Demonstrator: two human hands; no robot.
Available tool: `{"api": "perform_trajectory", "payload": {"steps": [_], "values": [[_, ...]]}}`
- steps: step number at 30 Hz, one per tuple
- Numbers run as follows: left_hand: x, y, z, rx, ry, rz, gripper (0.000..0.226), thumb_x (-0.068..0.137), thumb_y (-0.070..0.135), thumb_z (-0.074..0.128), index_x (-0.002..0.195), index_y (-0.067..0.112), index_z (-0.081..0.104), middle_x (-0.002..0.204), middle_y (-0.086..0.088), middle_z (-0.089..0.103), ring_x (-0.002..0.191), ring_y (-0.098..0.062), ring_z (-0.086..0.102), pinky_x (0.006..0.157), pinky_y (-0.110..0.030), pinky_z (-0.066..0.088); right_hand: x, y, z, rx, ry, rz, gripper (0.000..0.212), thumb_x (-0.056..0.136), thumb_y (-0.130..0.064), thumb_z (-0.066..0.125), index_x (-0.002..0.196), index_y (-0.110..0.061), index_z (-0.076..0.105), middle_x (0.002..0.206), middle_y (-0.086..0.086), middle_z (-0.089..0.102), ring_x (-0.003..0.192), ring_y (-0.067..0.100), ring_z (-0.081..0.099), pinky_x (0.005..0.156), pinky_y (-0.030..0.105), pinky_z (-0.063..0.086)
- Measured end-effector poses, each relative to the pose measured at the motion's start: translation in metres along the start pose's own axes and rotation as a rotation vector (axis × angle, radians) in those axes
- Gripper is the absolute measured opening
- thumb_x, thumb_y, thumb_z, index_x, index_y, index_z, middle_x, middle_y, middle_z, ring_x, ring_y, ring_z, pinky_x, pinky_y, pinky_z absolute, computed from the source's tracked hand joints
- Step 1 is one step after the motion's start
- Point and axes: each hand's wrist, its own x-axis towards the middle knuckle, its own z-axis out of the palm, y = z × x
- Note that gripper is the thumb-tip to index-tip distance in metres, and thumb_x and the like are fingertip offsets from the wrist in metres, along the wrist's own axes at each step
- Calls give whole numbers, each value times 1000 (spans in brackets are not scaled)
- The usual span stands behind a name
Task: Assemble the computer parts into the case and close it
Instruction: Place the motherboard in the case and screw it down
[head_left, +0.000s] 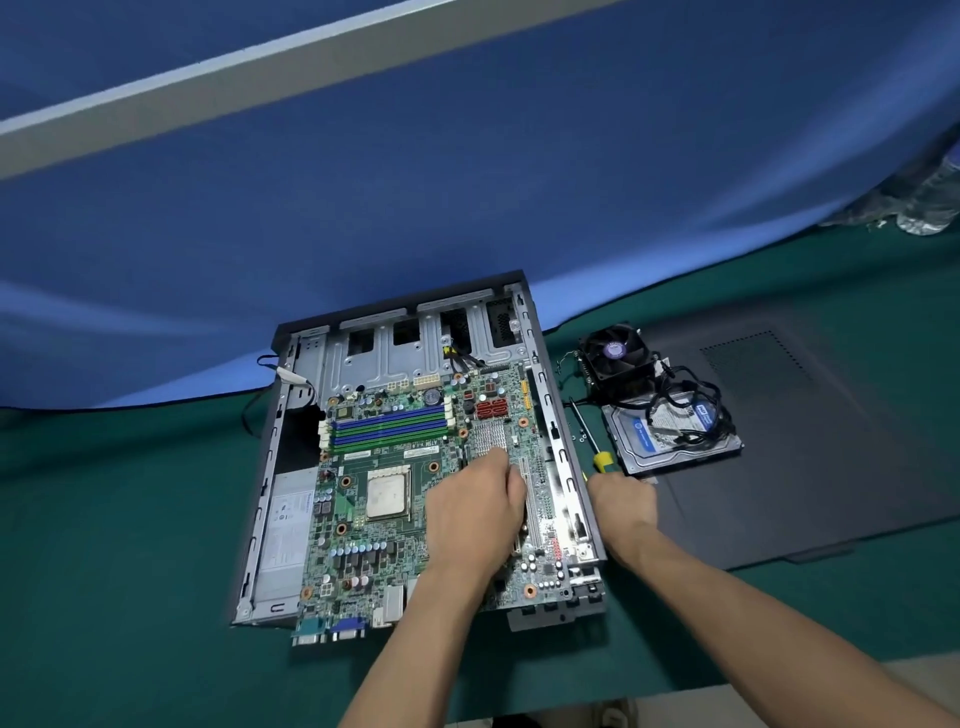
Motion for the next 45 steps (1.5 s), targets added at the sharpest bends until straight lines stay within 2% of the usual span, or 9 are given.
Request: {"api": "perform_trajectory", "payload": {"steps": [6, 13, 19, 24, 31, 34, 36, 41, 45], "values": [[0, 1, -1, -17, -11, 7, 33, 98, 31, 37, 65, 29, 31, 52, 9, 41, 42, 1, 33, 42, -14, 21, -2, 4, -3, 52, -12, 0, 27, 95, 1, 46, 114, -11, 59, 108, 0, 68, 95, 16, 67, 70, 23, 48], [1, -1, 1, -43, -13, 17, 33, 98, 30, 37, 66, 29, 32, 53, 9, 42, 42, 1, 34, 43, -12, 22, -12, 13, 6, 236, -14, 69, 14, 96, -9, 52, 103, -12, 64, 89, -3, 69, 78, 11, 67, 67, 18, 52], [1, 0, 2, -37, -16, 19, 36, 99, 30, 35, 63, 30, 30, 53, 11, 42, 42, 0, 34, 44, -14, 26, -18, 25, -2, 678, 88, 68, 23, 96, -27, 53, 73, -25, 52, 64, -11, 54, 54, 2, 49, 39, 12, 28], [3, 3, -1, -32, -65, 19, 33, 99, 29, 32, 67, 30, 35, 57, 10, 45, 48, -1, 38, 50, -15, 40, -23, 38, -41, 908, 234, -2, 22, 99, -30, 49, 77, -27, 50, 66, -7, 60, 52, 5, 52, 44, 18, 36], [27, 9, -28, -114, -211, -30, 25, 99, 28, 39, 77, 21, 49, 69, 10, 52, 57, -3, 47, 50, -17, 35, -35, 44, -102, 1114, 351, -166, 20, 100, -30, 44, 82, -31, 51, 63, -7, 58, 51, 7, 48, 48, 22, 35], [37, 17, -51, -257, -67, -60, 13, 99, 33, 40, 99, 24, 49, 82, 9, 61, 65, -9, 55, 59, -25, 42, -40, 39, -127, 1140, 339, -235, 24, 100, -28, 44, 78, -28, 55, 60, -8, 52, 52, 7, 45, 50, 24, 35], [43, 23, -68, -539, -30, -79, 16, 99, 33, 40, 109, 27, 50, 88, 4, 66, 66, -15, 60, 62, -28, 47, -45, 34, -144, 1165, 308, -293, 30, 100, -30, 45, 73, -26, 57, 56, -8, 46, 51, 10, 40, 53, 28, 32], [55, 19, -108, -1043, 36, -114, 23, 100, 18, 38, 91, 13, 59, 69, -7, 64, 37, -11, 42, 41, -22, 33, -58, 14, -186, 1209, 178, -462, 38, 92, -44, 55, 75, -13, 67, 55, -2, 40, 48, 8, 35, 55, 24, 29], [57, -2, -132, -1207, 99, -97, 27, 100, 21, 44, 81, 7, 54, 49, -1, 56, 28, -11, 39, 32, -17, 27, -58, -6, -213, 1266, 159, -519, 16, 85, -23, 70, 83, -11, 60, 53, -9, 49, 43, 5, 41, 47, 18, 35]]}}
